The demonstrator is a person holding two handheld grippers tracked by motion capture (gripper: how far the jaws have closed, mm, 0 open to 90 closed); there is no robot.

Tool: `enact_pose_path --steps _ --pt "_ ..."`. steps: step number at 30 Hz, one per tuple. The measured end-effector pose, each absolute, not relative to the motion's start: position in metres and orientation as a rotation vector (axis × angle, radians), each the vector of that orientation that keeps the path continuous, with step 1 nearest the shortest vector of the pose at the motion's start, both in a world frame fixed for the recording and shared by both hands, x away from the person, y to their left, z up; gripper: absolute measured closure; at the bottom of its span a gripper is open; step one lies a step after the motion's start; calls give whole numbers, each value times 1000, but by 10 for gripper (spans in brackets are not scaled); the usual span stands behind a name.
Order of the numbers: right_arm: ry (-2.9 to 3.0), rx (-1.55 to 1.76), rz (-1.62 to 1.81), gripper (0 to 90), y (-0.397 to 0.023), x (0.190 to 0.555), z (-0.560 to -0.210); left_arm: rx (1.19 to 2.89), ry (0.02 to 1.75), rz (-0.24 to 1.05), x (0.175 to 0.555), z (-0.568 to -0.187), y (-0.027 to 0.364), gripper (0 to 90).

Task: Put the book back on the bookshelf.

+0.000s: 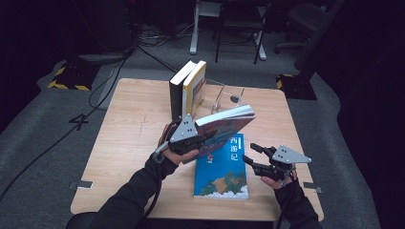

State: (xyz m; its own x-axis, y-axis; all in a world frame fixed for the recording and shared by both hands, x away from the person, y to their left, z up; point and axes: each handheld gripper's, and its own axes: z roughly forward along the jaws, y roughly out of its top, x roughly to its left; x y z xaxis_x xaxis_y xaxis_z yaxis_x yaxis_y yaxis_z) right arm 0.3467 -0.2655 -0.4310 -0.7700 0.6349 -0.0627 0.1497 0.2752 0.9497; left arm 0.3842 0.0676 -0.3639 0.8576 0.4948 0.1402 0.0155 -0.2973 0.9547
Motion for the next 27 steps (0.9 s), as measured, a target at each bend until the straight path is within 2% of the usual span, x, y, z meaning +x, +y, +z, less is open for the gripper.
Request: enact_pose_path --steps 12,27 --pt "2125 739 1472 441 -271 352 -437 1758 582 683 427 -341 88 740" --pt "2168 729 1454 440 -264 353 -444 1742 689 729 449 -337 101 739"
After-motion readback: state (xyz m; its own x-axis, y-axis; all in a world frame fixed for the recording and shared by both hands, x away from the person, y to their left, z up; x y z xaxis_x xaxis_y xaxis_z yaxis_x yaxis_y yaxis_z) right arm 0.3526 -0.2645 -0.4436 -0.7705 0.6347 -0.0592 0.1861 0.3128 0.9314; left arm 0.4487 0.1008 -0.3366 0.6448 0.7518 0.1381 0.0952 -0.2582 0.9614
